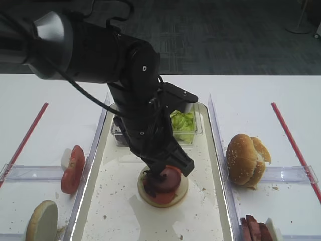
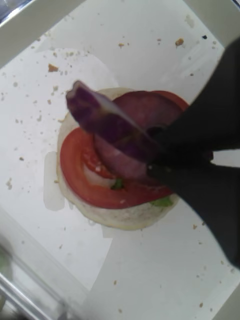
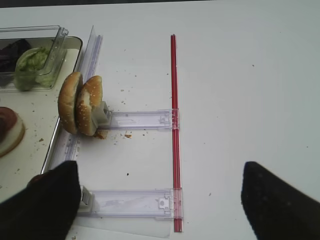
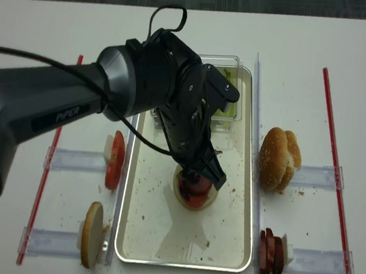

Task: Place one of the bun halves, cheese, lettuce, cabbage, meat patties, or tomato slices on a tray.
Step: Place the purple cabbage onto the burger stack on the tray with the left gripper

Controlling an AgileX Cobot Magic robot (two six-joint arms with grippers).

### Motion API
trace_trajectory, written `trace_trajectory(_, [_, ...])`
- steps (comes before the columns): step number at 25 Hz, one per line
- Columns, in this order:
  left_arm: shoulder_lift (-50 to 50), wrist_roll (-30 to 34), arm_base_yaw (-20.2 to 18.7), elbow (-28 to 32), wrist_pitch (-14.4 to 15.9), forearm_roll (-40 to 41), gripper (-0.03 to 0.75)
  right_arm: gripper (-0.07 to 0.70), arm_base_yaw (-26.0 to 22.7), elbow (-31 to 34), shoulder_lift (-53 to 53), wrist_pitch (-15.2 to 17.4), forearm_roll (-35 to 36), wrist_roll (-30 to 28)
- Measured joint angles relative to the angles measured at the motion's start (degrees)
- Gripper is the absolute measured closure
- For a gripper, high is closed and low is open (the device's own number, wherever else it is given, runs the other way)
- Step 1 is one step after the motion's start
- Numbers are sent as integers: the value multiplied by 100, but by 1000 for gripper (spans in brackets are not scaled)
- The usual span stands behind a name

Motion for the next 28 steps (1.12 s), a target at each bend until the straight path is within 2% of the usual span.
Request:
trace_trajectory(3, [0,0,0,0,10,-11,682,-33,0,0,0,0,0,0])
trace_trajectory(5, [0,0,0,0,31,-11,620,-33,0,0,0,0,0,0])
trace_trajectory(10, [0,0,0,0,60,-11,334,-33,0,0,0,0,0,0])
trace_trajectory(13, [0,0,0,0,64,-11,247,-33,0,0,0,0,0,0])
trace_trajectory(24, [0,0,0,-10,90,-11,219,-33,0,0,0,0,0,0])
trace_trajectory(28, [0,0,0,-256,309,-11,219,-33,0,0,0,0,0,0])
